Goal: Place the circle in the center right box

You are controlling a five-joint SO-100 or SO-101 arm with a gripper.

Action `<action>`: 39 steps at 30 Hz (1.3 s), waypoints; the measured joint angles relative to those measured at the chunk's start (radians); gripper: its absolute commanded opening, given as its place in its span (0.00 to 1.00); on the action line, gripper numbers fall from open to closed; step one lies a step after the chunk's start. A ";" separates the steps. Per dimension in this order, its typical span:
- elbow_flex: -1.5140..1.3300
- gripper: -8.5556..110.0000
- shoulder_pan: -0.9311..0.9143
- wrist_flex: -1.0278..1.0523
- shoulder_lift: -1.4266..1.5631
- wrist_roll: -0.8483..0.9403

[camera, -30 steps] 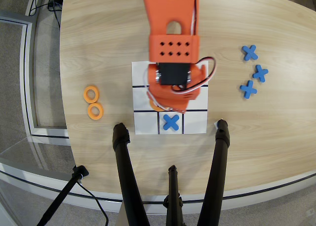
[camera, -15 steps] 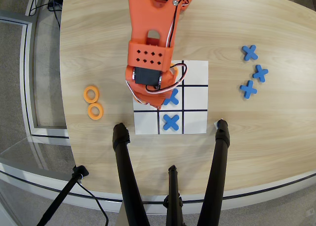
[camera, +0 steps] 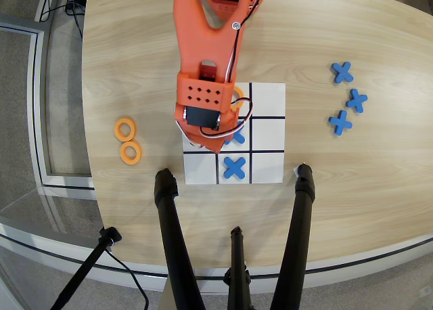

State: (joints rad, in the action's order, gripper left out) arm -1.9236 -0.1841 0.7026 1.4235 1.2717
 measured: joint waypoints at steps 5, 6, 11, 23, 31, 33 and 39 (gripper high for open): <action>0.017 0.07 0.000 0.000 -0.017 -0.002; 0.017 0.07 0.000 0.000 -0.017 -0.002; 0.020 0.07 0.000 0.000 -0.026 -0.012; 0.057 0.08 0.011 0.000 -0.044 -0.014; 0.078 0.10 0.011 0.015 -0.044 -0.008; 0.081 0.11 0.011 0.020 -0.044 -0.008; 0.104 0.12 0.000 0.052 -0.044 -0.003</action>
State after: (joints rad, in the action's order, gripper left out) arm -1.8193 -0.1841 0.7547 1.3790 1.2686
